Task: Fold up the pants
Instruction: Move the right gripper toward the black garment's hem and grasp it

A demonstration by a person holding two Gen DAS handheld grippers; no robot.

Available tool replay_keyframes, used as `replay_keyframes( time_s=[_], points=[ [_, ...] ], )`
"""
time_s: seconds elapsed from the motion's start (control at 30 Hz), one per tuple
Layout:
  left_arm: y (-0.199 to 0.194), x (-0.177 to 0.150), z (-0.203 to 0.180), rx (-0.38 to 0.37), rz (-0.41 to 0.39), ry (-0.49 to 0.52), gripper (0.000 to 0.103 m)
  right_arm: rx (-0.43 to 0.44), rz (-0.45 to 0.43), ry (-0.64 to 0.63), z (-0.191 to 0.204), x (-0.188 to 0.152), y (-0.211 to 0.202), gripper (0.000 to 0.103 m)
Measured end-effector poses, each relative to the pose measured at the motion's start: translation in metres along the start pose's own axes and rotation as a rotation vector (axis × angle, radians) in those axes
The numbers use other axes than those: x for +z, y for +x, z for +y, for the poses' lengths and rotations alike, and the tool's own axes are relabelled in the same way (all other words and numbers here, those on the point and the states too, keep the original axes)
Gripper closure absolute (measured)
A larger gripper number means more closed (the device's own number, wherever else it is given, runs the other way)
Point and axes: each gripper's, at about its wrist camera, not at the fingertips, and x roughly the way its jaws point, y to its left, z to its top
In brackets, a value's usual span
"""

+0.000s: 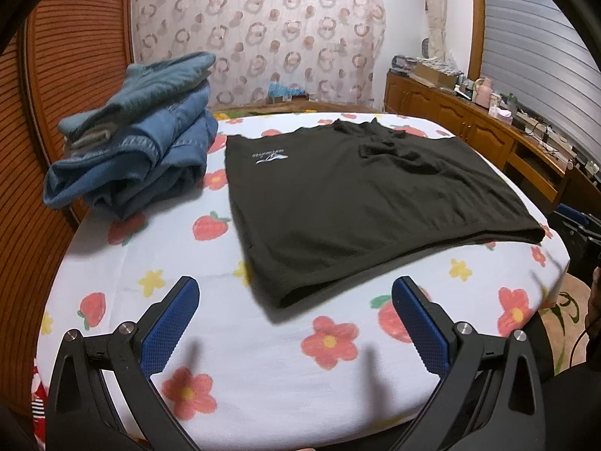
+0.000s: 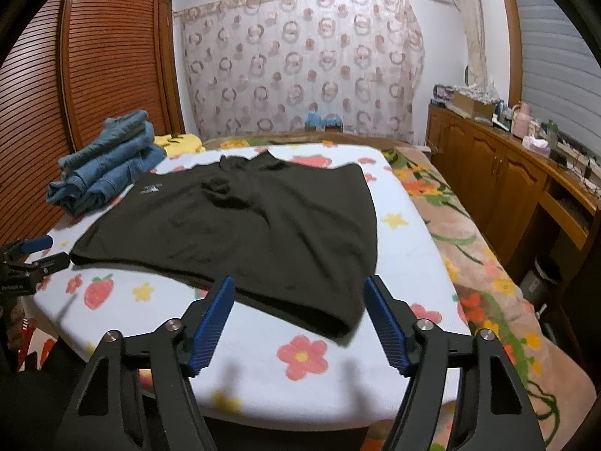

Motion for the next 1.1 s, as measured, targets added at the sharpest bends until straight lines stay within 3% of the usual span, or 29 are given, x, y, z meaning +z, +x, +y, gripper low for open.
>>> replay_keyframes(
  time_s=[0.43,0.97,1.07,1.1],
  points=[
    [0.008,0.005,0.026,0.025,0.013,-0.018,0.001,-0.01,0.046,0.059,-0.016,0.021,0.003,0.052],
    [0.027,0.005,0.042,0.061,0.061,-0.03,0.001,0.02,0.113,0.087,-0.034,0.02,0.025,0.062],
    [0.03,0.003,0.043,0.06,0.07,-0.033,0.001,0.027,0.116,0.077,-0.032,0.021,0.023,0.072],
    [0.031,0.003,0.044,0.059,0.074,-0.035,0.001,0.034,0.115,0.073,-0.032,0.021,0.022,0.079]
  ],
)
